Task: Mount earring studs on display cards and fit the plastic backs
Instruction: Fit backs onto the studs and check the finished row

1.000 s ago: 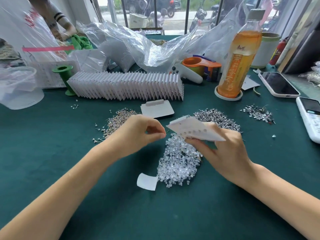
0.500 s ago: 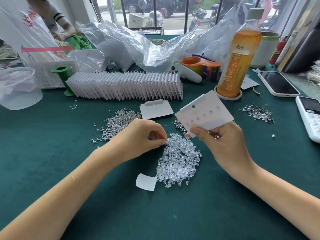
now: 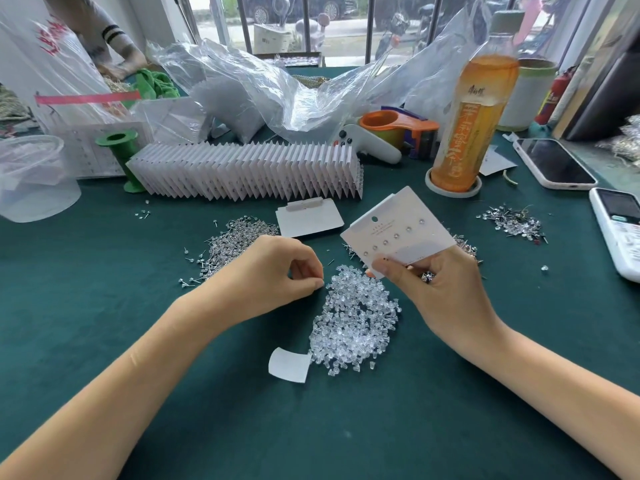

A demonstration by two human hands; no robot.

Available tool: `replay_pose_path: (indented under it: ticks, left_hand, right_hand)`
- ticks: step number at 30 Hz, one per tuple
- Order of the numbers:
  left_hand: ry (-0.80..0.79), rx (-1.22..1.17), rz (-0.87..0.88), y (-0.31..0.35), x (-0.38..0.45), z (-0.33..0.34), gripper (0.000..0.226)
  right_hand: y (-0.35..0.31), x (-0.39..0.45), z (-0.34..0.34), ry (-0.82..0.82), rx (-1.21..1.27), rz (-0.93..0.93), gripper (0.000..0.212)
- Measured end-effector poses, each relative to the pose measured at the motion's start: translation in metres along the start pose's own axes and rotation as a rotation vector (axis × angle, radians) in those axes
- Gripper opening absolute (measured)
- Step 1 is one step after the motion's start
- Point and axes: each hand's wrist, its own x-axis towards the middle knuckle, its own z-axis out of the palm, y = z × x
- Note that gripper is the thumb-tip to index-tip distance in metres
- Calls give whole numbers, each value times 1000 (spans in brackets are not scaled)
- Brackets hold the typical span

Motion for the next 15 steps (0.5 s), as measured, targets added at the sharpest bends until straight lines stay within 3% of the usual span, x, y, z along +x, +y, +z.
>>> replay_pose_path:
  ticks: [5, 8, 11, 15]
  left_hand:
    - [24, 42, -6, -1, 0, 4, 6]
    - [111, -57, -95, 0, 2, 4, 8]
    - [182, -432, -222, 5, 5, -7, 2]
    - [-97, -652, -125, 22, -2, -14, 17]
  right_hand:
    - [1, -2, 0, 6, -66, -112, 44]
    - [1, -1, -4, 28, -288, -400, 35]
    - [1, -2, -6, -56, -472, -739, 11]
    - [-2, -6, -2, -142, -686, -1011, 22]
